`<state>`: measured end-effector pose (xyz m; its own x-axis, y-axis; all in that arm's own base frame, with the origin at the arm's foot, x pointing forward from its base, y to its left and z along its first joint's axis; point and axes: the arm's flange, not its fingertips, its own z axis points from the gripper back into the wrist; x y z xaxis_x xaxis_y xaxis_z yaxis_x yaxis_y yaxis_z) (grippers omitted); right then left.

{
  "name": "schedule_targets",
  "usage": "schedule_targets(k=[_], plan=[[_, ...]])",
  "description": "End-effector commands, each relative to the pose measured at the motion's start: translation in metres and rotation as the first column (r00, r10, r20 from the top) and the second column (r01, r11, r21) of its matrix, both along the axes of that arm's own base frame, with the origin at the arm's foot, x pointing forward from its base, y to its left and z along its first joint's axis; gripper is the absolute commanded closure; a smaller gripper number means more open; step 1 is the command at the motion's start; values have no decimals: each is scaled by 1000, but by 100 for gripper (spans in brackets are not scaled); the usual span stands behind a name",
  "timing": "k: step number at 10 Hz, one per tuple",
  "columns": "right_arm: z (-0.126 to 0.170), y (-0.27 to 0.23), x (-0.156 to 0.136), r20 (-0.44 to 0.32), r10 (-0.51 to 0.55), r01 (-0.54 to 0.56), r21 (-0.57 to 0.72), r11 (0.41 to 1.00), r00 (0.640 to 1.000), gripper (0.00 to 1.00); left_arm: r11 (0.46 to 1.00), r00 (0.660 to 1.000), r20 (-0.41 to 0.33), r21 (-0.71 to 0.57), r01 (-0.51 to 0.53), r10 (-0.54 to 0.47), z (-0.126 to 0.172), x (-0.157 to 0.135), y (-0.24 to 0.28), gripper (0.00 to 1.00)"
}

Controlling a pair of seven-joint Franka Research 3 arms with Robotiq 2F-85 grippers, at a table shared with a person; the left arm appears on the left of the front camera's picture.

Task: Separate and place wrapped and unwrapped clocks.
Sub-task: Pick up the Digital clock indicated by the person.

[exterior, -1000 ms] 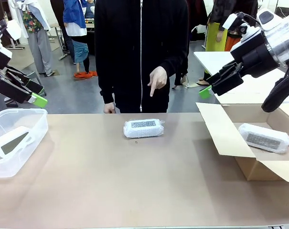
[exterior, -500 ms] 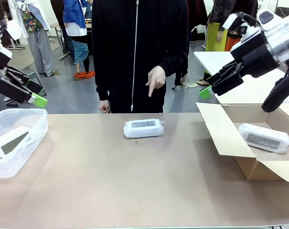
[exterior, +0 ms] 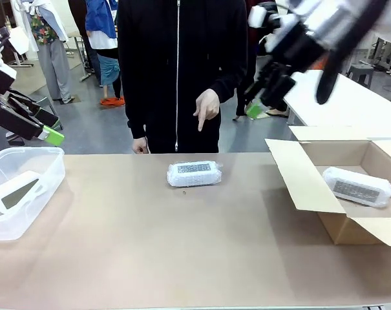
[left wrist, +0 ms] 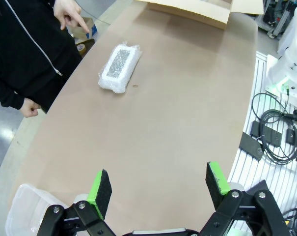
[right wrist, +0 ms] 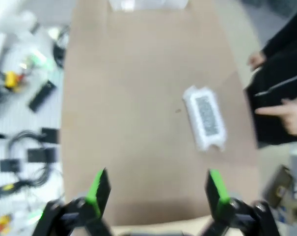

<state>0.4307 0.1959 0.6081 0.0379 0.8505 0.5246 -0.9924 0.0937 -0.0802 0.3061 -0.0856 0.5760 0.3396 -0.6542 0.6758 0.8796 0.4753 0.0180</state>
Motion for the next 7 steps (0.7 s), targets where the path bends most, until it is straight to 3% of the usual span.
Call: schedule_targets(k=[1,3,4,7], plan=[[12,33,59,51,90,-81,-159,984,995,0,1000,1000,0,-4,1,-1,0,-1,1,0],[-36,66,96,63,153,-135,-226,965,986,0,1000,1000,0,-4,1,-1,0,-1,1,0],[-61,80,98,119,161,-131,-224,966,980,0,1000,1000,0,-4,1,-1,0,-1,1,0],[-132,113,106,114,223,-183,-286,941,968,0,1000,1000,0,-4,1,-1,0,-1,1,0]])
